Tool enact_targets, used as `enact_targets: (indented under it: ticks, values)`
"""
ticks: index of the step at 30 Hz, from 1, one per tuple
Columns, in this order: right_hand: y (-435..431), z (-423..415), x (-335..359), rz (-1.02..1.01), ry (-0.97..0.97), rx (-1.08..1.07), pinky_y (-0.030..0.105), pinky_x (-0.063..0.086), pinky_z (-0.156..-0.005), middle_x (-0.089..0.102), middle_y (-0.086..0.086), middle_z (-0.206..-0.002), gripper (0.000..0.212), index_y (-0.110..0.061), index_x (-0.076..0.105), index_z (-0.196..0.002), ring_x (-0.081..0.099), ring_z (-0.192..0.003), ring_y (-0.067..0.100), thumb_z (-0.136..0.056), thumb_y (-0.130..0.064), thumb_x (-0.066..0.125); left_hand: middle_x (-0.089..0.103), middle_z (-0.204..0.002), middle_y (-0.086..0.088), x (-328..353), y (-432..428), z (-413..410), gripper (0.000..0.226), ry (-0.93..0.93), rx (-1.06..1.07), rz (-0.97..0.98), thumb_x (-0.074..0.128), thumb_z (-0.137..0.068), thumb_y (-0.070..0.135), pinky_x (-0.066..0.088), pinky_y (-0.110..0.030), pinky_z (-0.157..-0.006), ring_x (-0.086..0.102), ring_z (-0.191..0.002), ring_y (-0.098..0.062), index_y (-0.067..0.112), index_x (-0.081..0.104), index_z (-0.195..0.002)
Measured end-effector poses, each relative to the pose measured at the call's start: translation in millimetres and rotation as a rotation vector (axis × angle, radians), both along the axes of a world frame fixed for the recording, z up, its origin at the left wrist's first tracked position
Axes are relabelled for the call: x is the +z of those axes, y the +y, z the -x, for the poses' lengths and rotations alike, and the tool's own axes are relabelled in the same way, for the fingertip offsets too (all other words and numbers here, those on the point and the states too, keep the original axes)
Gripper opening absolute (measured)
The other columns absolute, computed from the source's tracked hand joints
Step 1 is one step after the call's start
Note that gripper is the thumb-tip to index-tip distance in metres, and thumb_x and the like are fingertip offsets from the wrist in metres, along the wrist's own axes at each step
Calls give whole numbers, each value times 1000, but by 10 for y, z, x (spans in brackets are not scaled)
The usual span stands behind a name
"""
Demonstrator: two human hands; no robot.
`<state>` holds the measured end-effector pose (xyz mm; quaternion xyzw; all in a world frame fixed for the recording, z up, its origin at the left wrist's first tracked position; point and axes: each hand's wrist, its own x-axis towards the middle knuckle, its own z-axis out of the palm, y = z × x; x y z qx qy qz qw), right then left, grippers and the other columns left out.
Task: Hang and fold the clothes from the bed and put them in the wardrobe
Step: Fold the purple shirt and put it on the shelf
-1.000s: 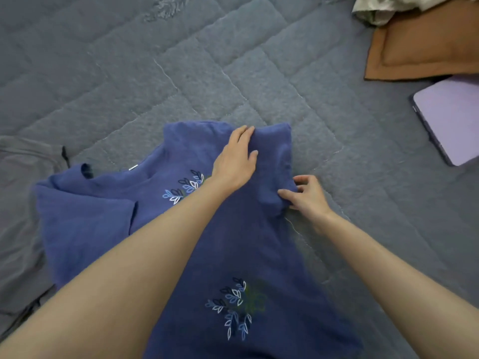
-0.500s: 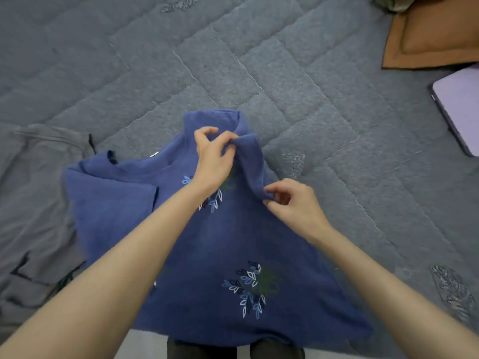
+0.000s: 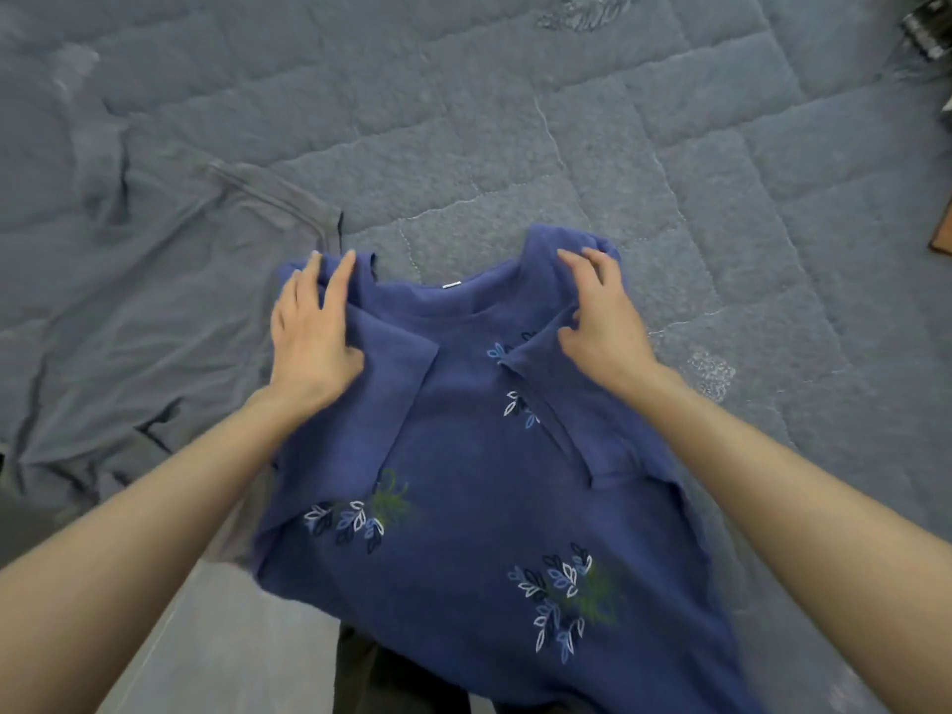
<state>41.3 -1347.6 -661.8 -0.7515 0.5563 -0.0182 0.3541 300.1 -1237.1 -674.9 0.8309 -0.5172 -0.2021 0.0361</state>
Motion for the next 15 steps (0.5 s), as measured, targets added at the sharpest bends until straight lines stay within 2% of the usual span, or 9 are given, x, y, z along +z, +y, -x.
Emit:
enact_targets:
  ticks: [3, 5, 7, 9, 12, 14, 15]
  values:
    - [-281, -189, -91, -65, 174, 55, 39, 44, -96, -6, 7, -159, 88, -25, 16, -152, 43, -128, 36, -80, 6, 56, 1, -160, -10, -93, -166, -179, 100, -8, 6, -116, 69, -75, 15, -3, -55, -115, 0, -147, -28, 18, 6, -153]
    - [-399, -264, -152, -125, 258, 7, 36, 44, -93, 0, 13, -156, 94, -25, 11, -152, 51, -118, 39, -79, 2, 64, 13, -157, -12, -136, -273, -237, 96, -20, 24, -149, 68, -78, 21, -5, -58, -114, 6, -146, -28, 12, 8, -152]
    - [-439, -302, -203, -134, 296, -59, 33, 41, -80, 16, 17, -145, 91, -16, 19, -147, 56, -105, 40, -75, 2, 70, 30, -145, -18, -156, -321, -279, 92, -60, 23, -153, 69, -77, 25, -6, -58, -113, 20, -139, -33, 7, 16, -150]
    - [-430, -280, -226, -97, 324, -63, 32, 37, -73, 30, 20, -134, 71, -7, 33, -133, 55, -102, 42, -74, 2, 70, 44, -131, -21, -143, -316, -290, 80, -122, -28, -134, 69, -77, 25, -3, -56, -115, 34, -129, -37, 6, 29, -144]
    - [-324, -200, -158, 4, 326, -6, 33, 34, -68, 52, 22, -116, 23, -7, 51, -95, 56, -98, 42, -76, -4, 64, 65, -104, -20, -63, -212, -282, 50, -158, -148, -30, 62, -80, 15, 6, -45, -116, 56, -109, -36, 10, 47, -127]
    - [-246, -117, -75, 81, 257, -42, 34, 36, -64, 62, 20, -101, 6, -8, 53, -81, 57, -91, 42, -77, -7, 57, 68, -92, -19, 38, -115, -258, 40, -169, -212, 48, 58, -80, 11, 20, -41, -109, 62, -95, -37, 11, 51, -119]
    - [-197, -62, -25, 113, 224, -77, 35, 37, -63, 64, 19, -96, 3, -9, 54, -80, 58, -88, 42, -77, -9, 56, 68, -88, -19, 103, -56, -230, 38, -161, -235, 85, 59, -78, 8, 31, -42, -99, 61, -89, -39, 10, 53, -116]
